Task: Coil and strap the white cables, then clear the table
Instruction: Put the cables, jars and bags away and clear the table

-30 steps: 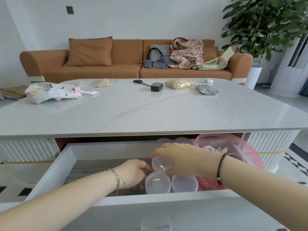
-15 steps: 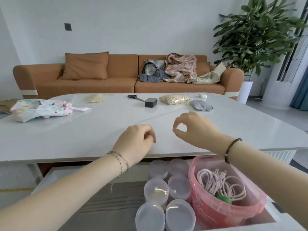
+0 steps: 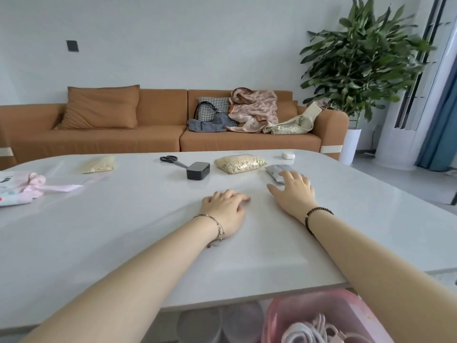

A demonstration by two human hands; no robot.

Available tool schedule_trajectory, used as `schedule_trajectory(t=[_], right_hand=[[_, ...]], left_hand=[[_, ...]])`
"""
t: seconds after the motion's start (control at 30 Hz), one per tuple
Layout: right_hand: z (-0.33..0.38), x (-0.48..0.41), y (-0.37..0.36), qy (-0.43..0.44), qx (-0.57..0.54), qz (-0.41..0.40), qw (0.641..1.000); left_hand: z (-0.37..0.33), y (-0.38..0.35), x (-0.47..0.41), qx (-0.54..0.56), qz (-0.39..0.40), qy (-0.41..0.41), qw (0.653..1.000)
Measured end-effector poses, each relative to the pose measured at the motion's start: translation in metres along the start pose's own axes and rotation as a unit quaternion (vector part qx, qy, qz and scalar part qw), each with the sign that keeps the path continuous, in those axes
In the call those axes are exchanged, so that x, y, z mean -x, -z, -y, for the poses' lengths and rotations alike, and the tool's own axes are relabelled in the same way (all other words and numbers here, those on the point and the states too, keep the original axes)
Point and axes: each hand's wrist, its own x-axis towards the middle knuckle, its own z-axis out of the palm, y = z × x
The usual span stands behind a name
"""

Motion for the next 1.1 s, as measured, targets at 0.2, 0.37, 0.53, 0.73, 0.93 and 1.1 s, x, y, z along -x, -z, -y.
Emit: schedule_trajectory(t=[0.2, 0.37, 0.53, 0.73, 0.93, 1.1], right_hand=[[-0.009, -0.047, -0.013, -0.025, 0.047, -0.026, 0.998], [-0.014, -0.077, -0.020, -0.059, 0.020, -0.006, 0.998], [-0.016, -0.085, -0.022, -0.029, 0.029, -0.013, 0.999], [-0.008, -0.065, -0.018, 0.054, 0.030, -0.021, 0.998], [0.022, -0.028, -0.017, 0.146, 0.059, -0.006, 0.988], [0.032, 0.007, -0.009, 0.182, -0.034, -0.055, 0.981]], left_hand=[[0.011, -0.006, -0.054, 0.065, -0.064, 0.030, 0.995], [0.021, -0.013, -0.084, 0.092, -0.095, 0.061, 0.989], [0.026, -0.016, -0.090, 0.116, -0.115, 0.069, 0.984], [0.030, -0.012, -0.087, 0.151, -0.092, 0.039, 0.983], [0.033, -0.007, -0.071, 0.233, -0.109, 0.051, 0.965], [0.026, 0.002, -0.051, 0.212, -0.080, 0.019, 0.974]])
